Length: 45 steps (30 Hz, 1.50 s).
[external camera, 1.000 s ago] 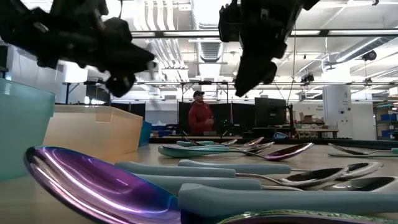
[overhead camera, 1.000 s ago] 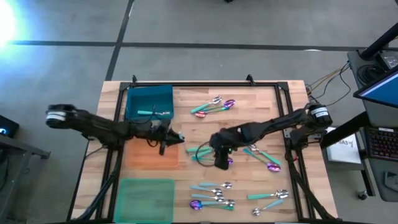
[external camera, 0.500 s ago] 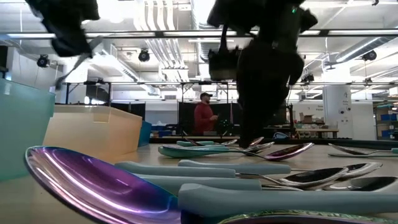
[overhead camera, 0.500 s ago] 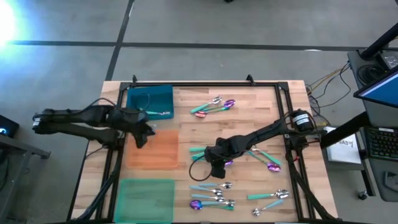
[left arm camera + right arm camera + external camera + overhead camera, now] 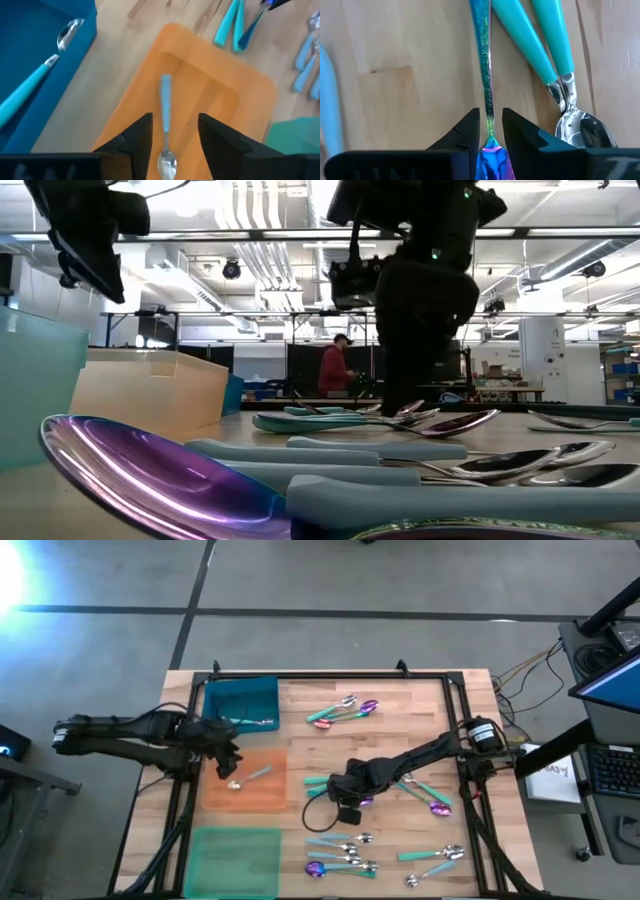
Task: Sort silverware by color (type)
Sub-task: Put the violet spoon into the green bin
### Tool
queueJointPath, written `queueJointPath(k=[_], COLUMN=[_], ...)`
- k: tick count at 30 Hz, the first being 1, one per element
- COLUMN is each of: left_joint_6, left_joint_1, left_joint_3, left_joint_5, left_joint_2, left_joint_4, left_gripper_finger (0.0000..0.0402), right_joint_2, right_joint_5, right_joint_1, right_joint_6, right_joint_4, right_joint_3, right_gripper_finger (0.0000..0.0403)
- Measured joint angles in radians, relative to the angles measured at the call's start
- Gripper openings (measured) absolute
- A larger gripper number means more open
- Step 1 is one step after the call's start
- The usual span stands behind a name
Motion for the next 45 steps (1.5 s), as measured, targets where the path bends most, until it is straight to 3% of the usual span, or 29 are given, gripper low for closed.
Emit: queueJointPath(k=[20, 34, 45], left_joint_6=[0.070, 0.082, 0.083], left_joint_1=[0.000, 0.000, -0.013], left_joint_3=[-0.024, -0.024, -0.031], left_joint_5=[0.005, 0.006, 0.007], left_joint_2=[0.002, 0.004, 0.005], left_joint_4=[0.199, 0.210, 0.275], left_gripper_finger=[0.0145, 0.0145, 0.0146], right_joint_2=[0.009, 0.019, 0.120], right_joint_5=[0.043, 0.018, 0.016], right_joint_1=[0.002, 0.004, 0.005], right_joint_6=[-0.001, 0.005, -0.002], right_joint_4=[-0.005, -0.001, -0.001], right_joint_3=[0.003, 0.003, 0.006], right_gripper_finger=[0.0073, 0.0120, 0.0073])
